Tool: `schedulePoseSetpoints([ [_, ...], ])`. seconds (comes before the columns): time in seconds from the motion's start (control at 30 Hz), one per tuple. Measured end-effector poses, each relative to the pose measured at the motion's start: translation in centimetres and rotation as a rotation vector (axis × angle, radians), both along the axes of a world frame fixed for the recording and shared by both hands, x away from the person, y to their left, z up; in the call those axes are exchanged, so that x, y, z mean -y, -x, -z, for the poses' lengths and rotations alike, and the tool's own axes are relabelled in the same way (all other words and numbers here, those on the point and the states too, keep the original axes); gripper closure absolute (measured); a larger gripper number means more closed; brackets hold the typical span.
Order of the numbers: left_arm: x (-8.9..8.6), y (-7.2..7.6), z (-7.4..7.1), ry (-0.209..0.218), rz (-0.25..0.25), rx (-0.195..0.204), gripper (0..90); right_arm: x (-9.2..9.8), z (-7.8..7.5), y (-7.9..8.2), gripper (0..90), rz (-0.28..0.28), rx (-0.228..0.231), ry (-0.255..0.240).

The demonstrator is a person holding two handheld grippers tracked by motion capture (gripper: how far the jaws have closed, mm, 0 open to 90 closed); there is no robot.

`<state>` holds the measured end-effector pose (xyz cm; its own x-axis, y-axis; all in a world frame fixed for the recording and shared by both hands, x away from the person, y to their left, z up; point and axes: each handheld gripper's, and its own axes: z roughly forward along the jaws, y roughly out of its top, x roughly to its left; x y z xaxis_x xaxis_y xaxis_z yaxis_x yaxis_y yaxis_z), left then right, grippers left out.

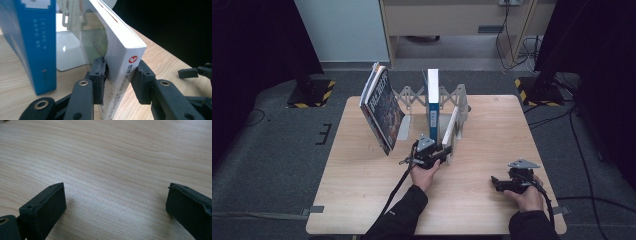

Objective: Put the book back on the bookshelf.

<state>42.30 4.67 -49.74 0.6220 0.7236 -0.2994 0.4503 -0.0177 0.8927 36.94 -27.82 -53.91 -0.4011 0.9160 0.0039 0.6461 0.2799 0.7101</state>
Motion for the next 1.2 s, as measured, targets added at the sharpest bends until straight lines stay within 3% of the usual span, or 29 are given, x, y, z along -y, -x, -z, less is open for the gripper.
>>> schedulePoseSetpoints([
  [0.13, 0.6, -0.6, -0.1, -0.008, 0.029, -0.001, 61.0, 0.0, 0.0, 0.0, 3.2, 0.000, -0.001, -0.002],
  [0.3, 1.2, -1.3, -0.3, -0.049, 0.071, 0.014, 58.1, 0.0, 0.0, 0.0, 3.2, -0.001, -0.002, -0.002],
  [0.4, 1.2, -1.4, -0.2, -0.046, 0.084, 0.014, 57.2, -0.1, 0.0, 0.0, 3.2, -0.002, -0.001, -0.002],
  [0.5, 1.3, -1.3, -0.1, -0.069, 0.104, 0.021, 56.3, -0.1, 0.0, 0.0, 3.2, -0.003, -0.002, -0.003],
  [0.73, 1.3, -1.7, -0.1, -0.021, 0.093, 0.010, 55.7, -0.1, 0.0, 0.0, 3.2, -0.002, -0.003, -0.005],
  [0.83, 1.3, -2.1, -0.2, -0.019, 0.076, 0.007, 56.0, -0.1, 0.0, 0.0, 3.2, -0.004, -0.002, -0.004],
  [1.0, 2.0, -2.9, -0.6, -0.059, 0.088, 0.004, 54.9, -0.1, 0.0, 0.0, 3.2, -0.005, 0.000, -0.003],
  [1.2, 2.5, -3.6, -0.6, -0.065, 0.110, 0.002, 52.1, -0.1, 0.0, 0.0, 3.2, -0.008, -0.001, -0.002],
])
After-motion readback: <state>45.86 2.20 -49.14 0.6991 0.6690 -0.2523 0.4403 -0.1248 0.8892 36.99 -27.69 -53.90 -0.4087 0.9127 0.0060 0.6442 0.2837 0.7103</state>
